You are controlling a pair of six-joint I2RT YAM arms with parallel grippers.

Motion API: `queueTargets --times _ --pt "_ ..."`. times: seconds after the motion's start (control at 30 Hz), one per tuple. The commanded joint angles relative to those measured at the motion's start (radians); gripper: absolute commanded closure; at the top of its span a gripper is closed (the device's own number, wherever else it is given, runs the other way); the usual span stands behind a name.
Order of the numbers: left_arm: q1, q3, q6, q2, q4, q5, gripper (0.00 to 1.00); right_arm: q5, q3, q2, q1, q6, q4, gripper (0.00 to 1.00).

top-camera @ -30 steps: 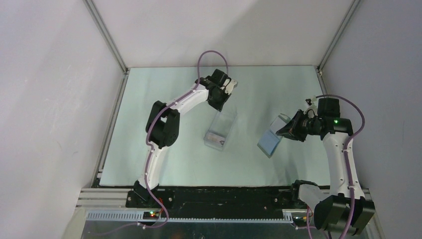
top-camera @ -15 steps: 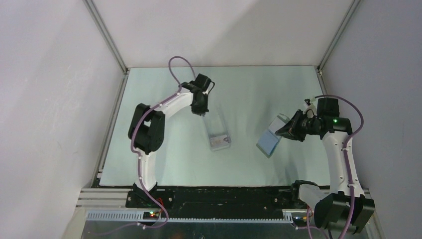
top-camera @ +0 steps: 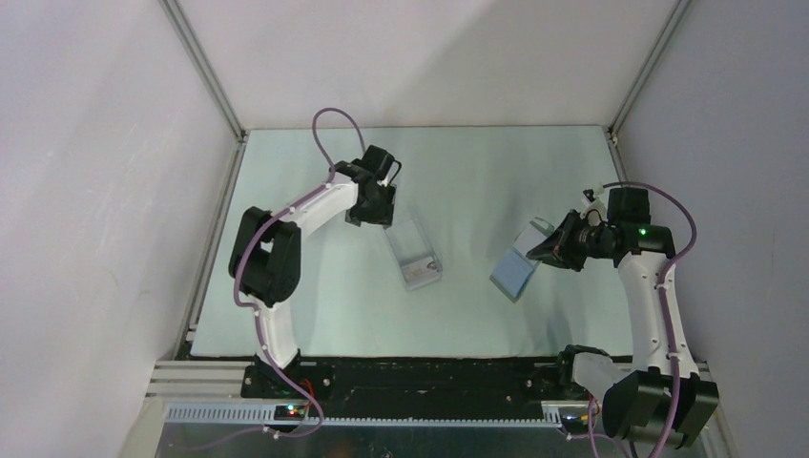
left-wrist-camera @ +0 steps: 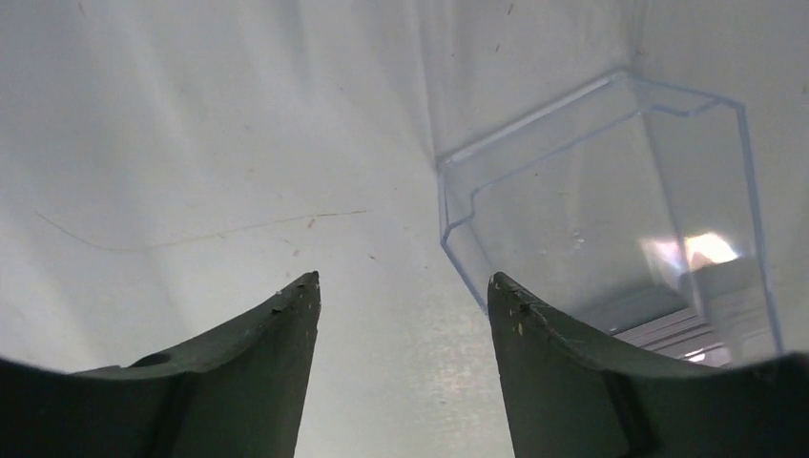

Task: Put the credit cards into the card holder
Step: Move the storage box to the center of the board.

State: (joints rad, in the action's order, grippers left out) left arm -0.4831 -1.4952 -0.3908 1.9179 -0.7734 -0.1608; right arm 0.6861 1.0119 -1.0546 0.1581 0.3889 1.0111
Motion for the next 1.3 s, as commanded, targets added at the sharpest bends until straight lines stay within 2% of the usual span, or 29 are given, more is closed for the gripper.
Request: queueTargets --times 0.0,0.07,0.13,0.27,0.57,0.83,1.1,1.27 --pt "-0.002 -0.013 0.313 -0.049 0.002 0.018 0.31 0.024 -0.001 0.023 -0.005 0.002 -0.021 1.0" --pt "-0.002 -0.017 0.475 -0.036 0.0 0.088 0.31 0.025 -0.001 0.023 -0.005 0.002 -0.02 1.0" --pt "-0.002 -0.017 0.569 -0.029 0.0 0.14 0.32 0.026 0.0 0.022 -0.006 0.002 -0.02 1.0" --pt "0.002 -0.046 0.674 -0.009 -0.001 0.216 0.32 0.021 -0.001 0.025 -0.007 0.002 -0.017 1.0" --pt "0.015 -0.164 0.694 0.097 -0.019 0.239 0.33 0.017 -0.001 0.022 -0.006 -0.005 -0.01 1.0" --pt "0.027 -0.186 0.702 0.138 -0.033 0.26 0.39 0.014 0.0 0.01 -0.006 -0.009 -0.011 1.0" --pt "0.031 -0.192 0.692 0.152 -0.035 0.295 0.63 0.013 0.0 0.001 -0.006 -0.013 -0.008 1.0" --pt "0.03 -0.184 0.636 0.156 -0.036 0.255 0.77 0.018 0.0 -0.001 -0.006 -0.012 -0.011 1.0"
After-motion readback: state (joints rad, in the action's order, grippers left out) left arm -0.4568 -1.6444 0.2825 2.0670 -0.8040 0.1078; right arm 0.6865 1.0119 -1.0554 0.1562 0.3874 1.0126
